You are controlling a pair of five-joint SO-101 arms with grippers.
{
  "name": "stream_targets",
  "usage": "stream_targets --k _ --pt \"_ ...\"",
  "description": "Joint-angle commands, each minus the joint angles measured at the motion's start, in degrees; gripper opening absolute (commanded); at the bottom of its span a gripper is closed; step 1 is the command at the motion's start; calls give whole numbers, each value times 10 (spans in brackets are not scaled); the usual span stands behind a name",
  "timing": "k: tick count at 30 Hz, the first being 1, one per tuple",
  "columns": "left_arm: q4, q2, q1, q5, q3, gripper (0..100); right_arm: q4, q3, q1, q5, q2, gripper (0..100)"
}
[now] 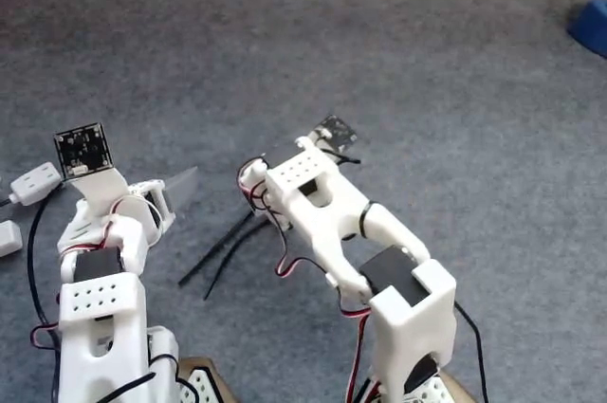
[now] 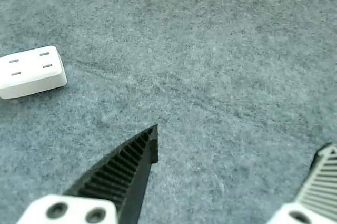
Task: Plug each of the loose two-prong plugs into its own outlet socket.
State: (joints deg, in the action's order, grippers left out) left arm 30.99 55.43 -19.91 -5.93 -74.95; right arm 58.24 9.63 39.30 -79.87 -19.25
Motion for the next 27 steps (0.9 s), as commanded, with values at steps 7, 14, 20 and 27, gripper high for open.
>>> stream_targets --k 7,14,20,27 --pt "0 7 10 -2 2 436 25 -10 -70 -28 0 116" --pt "-75 7 27 -2 -44 436 120 -41 -95 -27 13 116" --pt "-83 7 36 -2 -52 436 102 -44 -99 -25 15 116" --pt "-84 7 35 -2 -51 436 81 -41 -106 -16 -20 118"
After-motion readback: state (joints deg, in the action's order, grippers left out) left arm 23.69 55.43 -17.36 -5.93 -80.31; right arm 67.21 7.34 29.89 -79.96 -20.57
